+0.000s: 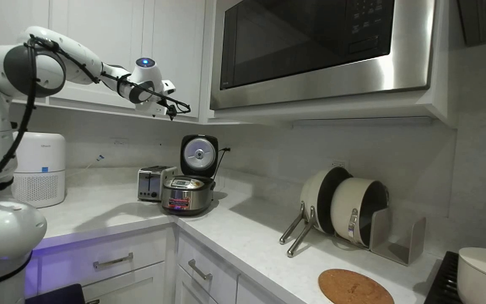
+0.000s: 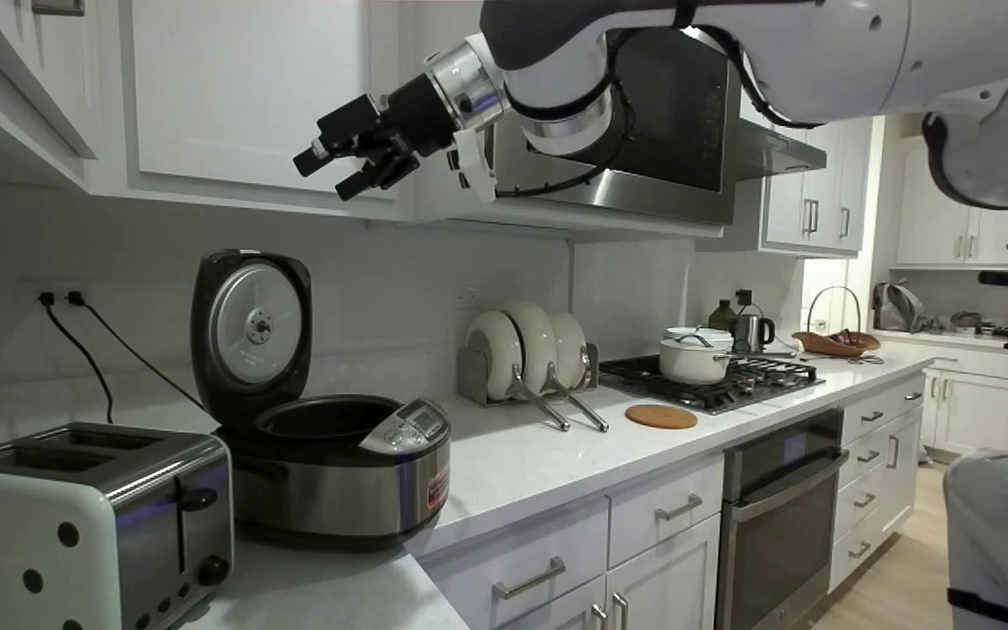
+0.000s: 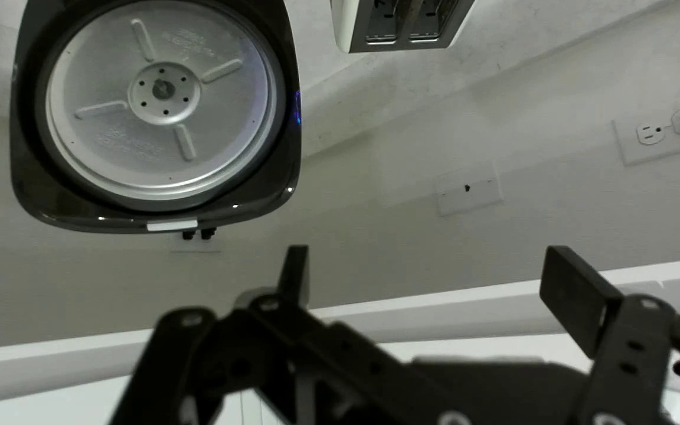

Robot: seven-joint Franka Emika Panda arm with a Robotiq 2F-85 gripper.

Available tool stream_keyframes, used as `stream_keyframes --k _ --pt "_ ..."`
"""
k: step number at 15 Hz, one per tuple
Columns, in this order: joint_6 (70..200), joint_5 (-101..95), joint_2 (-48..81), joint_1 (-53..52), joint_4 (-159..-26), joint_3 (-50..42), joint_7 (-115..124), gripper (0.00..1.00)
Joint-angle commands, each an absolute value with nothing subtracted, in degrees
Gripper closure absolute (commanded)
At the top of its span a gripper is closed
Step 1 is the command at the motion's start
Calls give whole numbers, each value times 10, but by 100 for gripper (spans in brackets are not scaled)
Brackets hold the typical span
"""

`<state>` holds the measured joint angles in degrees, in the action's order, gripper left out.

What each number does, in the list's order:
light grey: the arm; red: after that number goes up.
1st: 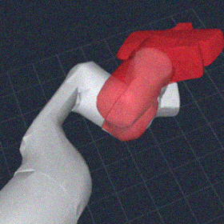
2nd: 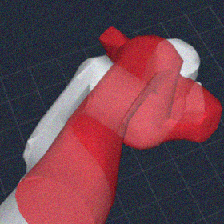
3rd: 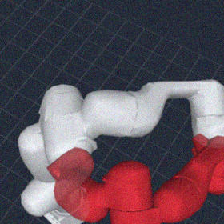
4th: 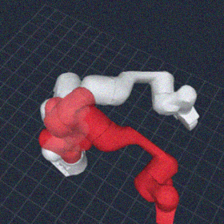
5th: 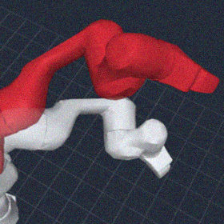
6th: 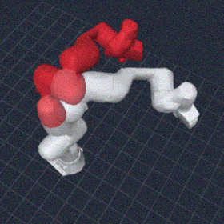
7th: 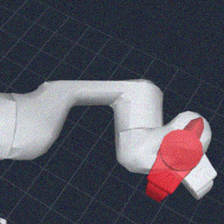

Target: Close the microwave door, close the rice cooker, push the lever on the toaster downwards

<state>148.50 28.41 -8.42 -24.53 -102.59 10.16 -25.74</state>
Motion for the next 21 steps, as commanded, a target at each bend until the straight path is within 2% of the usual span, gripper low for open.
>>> stream_keyframes --k 1,13,20,21 --pt "1508 290 -25 -235 -961 117 -275 0" --pt "1569 228 132 -256 -791 107 -252 0" --pt "1555 157 236 -278 -668 92 -214 0" --pt "1554 115 256 -248 -646 132 -186 0"
